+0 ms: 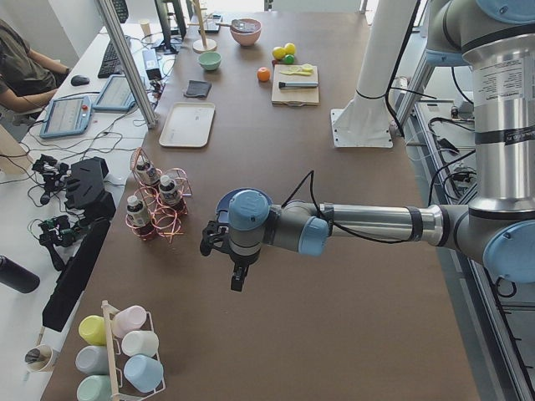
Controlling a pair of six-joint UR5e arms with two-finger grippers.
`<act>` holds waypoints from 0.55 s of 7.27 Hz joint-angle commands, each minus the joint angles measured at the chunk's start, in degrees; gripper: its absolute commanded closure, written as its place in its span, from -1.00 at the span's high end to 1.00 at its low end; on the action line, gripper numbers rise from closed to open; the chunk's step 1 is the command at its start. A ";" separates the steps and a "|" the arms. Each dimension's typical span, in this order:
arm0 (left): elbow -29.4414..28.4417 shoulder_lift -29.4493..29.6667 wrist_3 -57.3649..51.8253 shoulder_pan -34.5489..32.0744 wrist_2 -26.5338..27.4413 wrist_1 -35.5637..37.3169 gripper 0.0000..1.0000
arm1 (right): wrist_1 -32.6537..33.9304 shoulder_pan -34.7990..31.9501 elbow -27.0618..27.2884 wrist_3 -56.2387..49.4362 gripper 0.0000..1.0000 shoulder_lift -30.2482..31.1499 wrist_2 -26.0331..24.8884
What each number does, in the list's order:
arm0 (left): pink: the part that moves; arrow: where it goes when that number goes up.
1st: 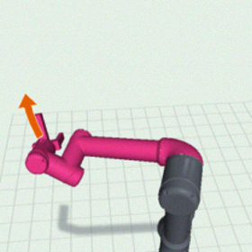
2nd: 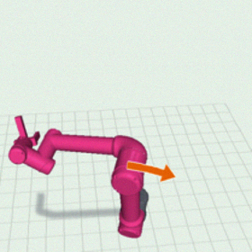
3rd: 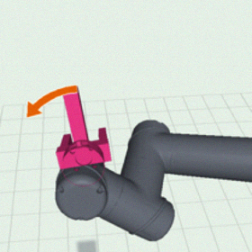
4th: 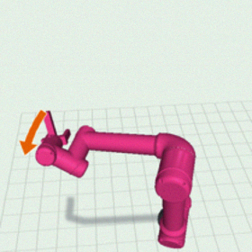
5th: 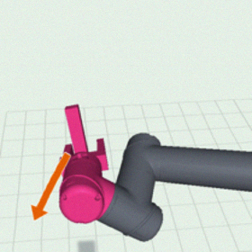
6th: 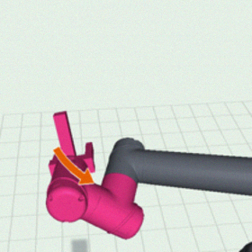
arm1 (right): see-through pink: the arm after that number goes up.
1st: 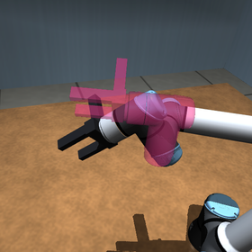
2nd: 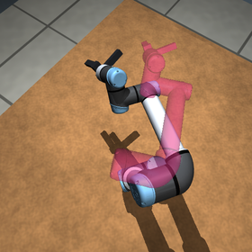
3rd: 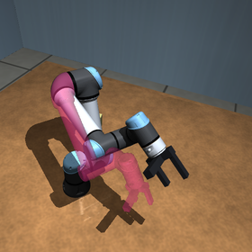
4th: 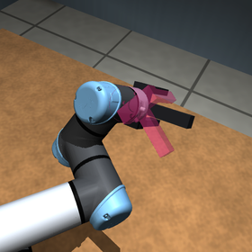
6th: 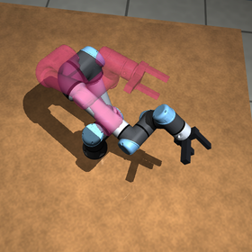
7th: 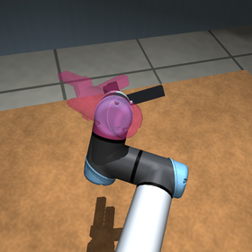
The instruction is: Pick orange to plate
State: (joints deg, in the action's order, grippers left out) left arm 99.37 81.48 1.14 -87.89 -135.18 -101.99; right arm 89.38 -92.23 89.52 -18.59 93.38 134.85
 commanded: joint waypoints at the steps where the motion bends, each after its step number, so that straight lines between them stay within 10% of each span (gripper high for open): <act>1: 0.12 0.00 0.00 0.00 0.00 0.04 0.95 | 0.00 0.03 -0.13 -0.13 1.00 0.05 0.15; 4: -0.05 0.00 0.44 0.00 -0.09 0.13 0.95 | 0.00 0.21 -0.13 -0.22 1.00 0.05 0.50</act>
State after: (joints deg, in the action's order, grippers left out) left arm 99.36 81.47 1.43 -87.89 -135.23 -101.93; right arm 89.38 -92.11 89.44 -18.78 93.43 135.19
